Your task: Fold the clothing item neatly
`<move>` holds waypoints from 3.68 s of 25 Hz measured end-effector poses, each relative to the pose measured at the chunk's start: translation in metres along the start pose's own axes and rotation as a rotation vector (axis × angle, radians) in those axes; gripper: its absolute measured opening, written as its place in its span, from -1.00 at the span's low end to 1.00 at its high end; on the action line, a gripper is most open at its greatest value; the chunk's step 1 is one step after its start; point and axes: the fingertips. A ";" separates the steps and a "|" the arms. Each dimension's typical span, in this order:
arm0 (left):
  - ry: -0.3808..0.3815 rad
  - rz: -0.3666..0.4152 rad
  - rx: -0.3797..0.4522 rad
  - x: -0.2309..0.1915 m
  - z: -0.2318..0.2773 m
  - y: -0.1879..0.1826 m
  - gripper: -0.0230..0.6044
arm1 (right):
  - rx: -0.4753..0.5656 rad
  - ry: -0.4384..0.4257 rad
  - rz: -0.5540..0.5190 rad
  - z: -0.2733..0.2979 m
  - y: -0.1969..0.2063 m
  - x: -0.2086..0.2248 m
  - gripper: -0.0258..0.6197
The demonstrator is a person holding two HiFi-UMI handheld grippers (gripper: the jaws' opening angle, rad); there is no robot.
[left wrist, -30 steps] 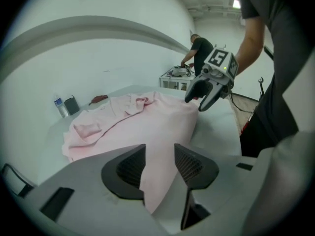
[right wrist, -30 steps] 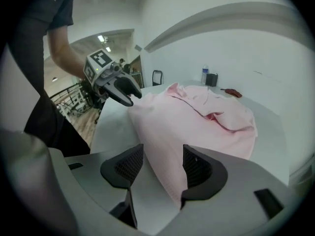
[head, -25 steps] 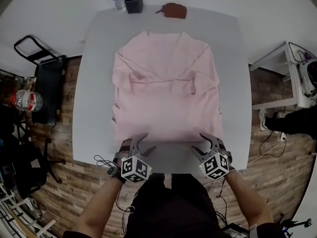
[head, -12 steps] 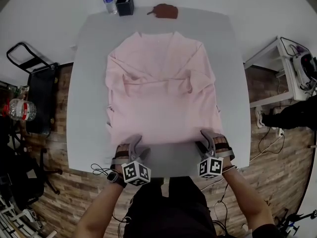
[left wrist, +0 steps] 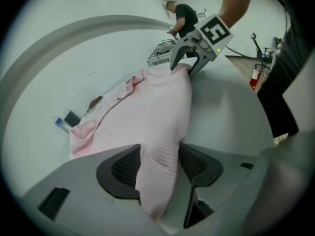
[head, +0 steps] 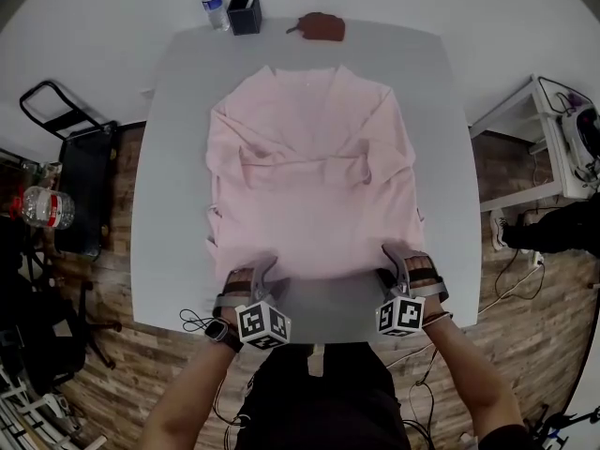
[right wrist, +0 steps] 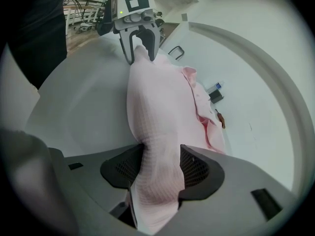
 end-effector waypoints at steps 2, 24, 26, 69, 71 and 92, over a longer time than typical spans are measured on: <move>-0.018 0.014 0.005 -0.004 0.002 -0.002 -0.29 | -0.008 -0.020 -0.007 0.002 -0.001 -0.003 -0.20; 0.555 0.142 -0.142 0.073 -0.145 -0.001 -0.85 | -0.031 -0.419 0.027 -0.149 -0.005 -0.050 -0.78; 0.610 0.156 -0.150 0.075 -0.165 -0.004 -0.85 | -0.030 -0.461 0.028 -0.168 -0.006 -0.052 -0.78; 0.862 -0.353 -0.259 -0.229 0.062 -0.007 -0.33 | 0.049 -0.632 0.203 0.113 -0.038 0.173 -0.28; 0.813 -0.403 -0.195 -0.252 0.050 -0.003 -0.33 | 0.118 -0.568 0.302 0.096 -0.047 0.203 -0.28; 0.477 -0.694 0.554 -0.176 -0.168 -0.146 -0.91 | 0.566 -0.362 1.018 -0.115 -0.155 0.212 -0.87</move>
Point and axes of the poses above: the fingertips, and each gripper's own axes: z forward along the fingers, x to its right, y out of its underside, and after that the axes turned 9 degrees about -x, right-handed
